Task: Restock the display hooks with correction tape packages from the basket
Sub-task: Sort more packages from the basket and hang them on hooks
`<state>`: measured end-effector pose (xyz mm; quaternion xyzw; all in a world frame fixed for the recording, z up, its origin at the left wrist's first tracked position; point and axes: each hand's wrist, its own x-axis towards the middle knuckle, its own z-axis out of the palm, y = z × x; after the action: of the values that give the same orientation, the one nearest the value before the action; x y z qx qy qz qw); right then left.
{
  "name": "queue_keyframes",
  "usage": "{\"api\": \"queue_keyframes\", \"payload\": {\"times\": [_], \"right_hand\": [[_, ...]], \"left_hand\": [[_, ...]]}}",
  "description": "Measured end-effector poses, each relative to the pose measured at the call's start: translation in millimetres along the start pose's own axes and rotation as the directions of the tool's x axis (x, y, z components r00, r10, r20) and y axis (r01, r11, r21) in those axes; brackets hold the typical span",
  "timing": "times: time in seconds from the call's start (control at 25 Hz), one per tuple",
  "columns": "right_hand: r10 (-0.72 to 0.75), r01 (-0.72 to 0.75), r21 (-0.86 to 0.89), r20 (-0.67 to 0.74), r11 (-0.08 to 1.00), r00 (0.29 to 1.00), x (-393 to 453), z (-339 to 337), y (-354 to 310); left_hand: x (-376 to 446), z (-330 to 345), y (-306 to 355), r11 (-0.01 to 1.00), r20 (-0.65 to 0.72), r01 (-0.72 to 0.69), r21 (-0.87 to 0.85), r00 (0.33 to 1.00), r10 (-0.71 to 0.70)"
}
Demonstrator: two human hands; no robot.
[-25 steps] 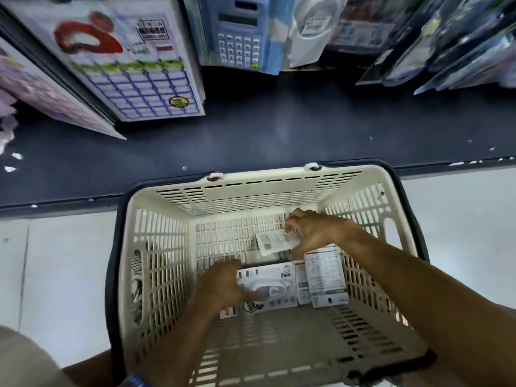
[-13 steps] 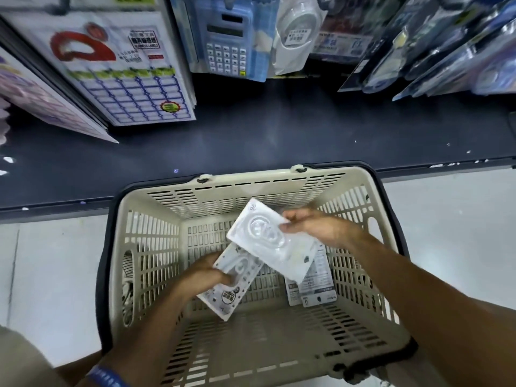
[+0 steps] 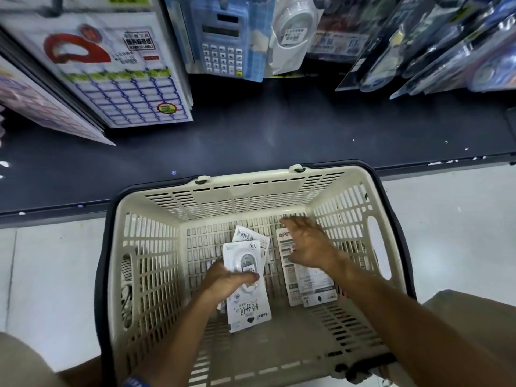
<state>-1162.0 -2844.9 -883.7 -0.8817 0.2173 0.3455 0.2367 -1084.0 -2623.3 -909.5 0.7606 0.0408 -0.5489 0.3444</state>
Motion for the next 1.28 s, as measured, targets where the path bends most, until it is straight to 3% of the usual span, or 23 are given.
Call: {"api": "queue_keyframes", "payload": {"times": [0.12, 0.24, 0.36, 0.52, 0.64, 0.84, 1.0, 1.16, 1.28], "right_hand": [[0.066, -0.053, -0.144, 0.089, 0.988, 0.994, 6, -18, 23], [0.035, -0.031, -0.080, 0.053, 0.996, 0.998, 15, -35, 20], [-0.031, 0.037, -0.035, 0.162, 0.999, 0.986, 7, -57, 10], [-0.057, 0.030, 0.154, 0.175, 0.988, 0.983, -25, -103, -2], [-0.049, 0.015, 0.190, 0.177, 0.982, 0.983, -58, -151, -19], [0.048, -0.044, 0.323, -0.005, 0.946, 0.999, -134, -217, -54], [0.058, -0.030, 0.254, -0.105, 0.967, 0.993, -193, -245, -75], [0.087, -0.012, 0.336, -0.211, 0.942, 0.974, -227, -246, -92], [0.081, -0.001, 0.339, -0.220, 0.941, 0.972, -241, -250, -106]], "left_hand": [[4, -6, -4, 0.999, -0.052, -0.035, -0.005, 0.998, 0.035], [3, -13, -7, 0.999, -0.106, -0.039, -0.002, 0.994, 0.039], [-3, -17, -4, 0.999, -0.112, -0.038, -0.011, 0.993, 0.037], [-21, -13, 11, 0.989, -0.033, -0.115, -0.092, 0.993, 0.112], [-46, -12, 34, 0.965, 0.037, -0.165, -0.202, 0.984, 0.176], [-103, -11, 84, 0.837, 0.128, -0.231, -0.496, 0.934, 0.333], [-148, -13, 103, 0.801, 0.187, -0.249, -0.545, 0.895, 0.405], [-179, -1, 106, 0.754, 0.286, -0.204, -0.625, 0.839, 0.464], [-193, 10, 104, 0.773, 0.319, -0.179, -0.609, 0.837, 0.445]]}}
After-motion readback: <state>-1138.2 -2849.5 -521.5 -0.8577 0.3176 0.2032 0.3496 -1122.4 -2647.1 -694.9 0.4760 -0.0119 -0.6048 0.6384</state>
